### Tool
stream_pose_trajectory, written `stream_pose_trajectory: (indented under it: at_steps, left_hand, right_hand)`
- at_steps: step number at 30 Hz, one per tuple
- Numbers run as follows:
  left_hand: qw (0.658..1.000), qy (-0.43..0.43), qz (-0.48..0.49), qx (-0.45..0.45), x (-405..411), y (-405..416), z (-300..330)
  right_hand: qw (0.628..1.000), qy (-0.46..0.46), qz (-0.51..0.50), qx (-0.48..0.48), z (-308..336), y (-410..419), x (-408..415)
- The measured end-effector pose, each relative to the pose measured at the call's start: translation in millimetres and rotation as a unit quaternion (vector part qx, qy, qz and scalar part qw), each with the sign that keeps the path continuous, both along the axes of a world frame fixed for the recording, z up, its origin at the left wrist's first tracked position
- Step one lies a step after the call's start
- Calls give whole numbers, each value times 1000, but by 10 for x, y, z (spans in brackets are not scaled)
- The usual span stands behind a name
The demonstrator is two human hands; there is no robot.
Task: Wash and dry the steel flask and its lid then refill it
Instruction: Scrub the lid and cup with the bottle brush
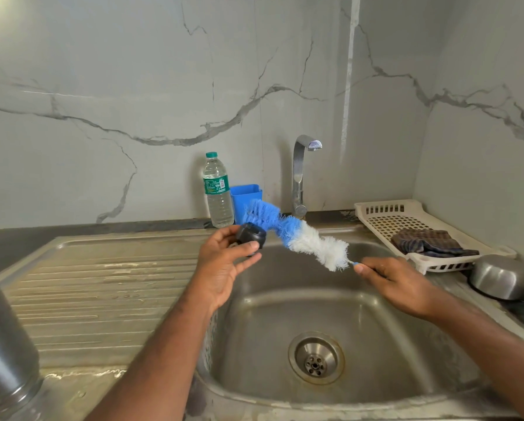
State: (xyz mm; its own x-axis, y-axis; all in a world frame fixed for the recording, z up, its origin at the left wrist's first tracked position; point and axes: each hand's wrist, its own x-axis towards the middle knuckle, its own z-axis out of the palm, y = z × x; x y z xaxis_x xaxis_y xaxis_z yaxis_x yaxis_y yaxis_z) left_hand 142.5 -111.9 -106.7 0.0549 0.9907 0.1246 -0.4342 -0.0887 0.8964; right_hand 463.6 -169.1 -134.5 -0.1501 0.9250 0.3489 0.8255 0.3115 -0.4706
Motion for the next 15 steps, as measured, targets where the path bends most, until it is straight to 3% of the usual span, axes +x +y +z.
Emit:
stream_pose_trajectory:
  at_steps: [4, 9, 15]
  left_hand:
    - [999, 9, 50, 5, -135, 72, -35]
    - [993, 103, 44, 32, 45, 31, -98]
    - [994, 61, 85, 31, -80, 72, -58]
  right_hand:
    - [1000, 5, 10, -2, 11, -49, 80]
    - [1000, -12, 18, 5, -10, 17, -81]
    - [1000, 7, 12, -4, 7, -28, 51]
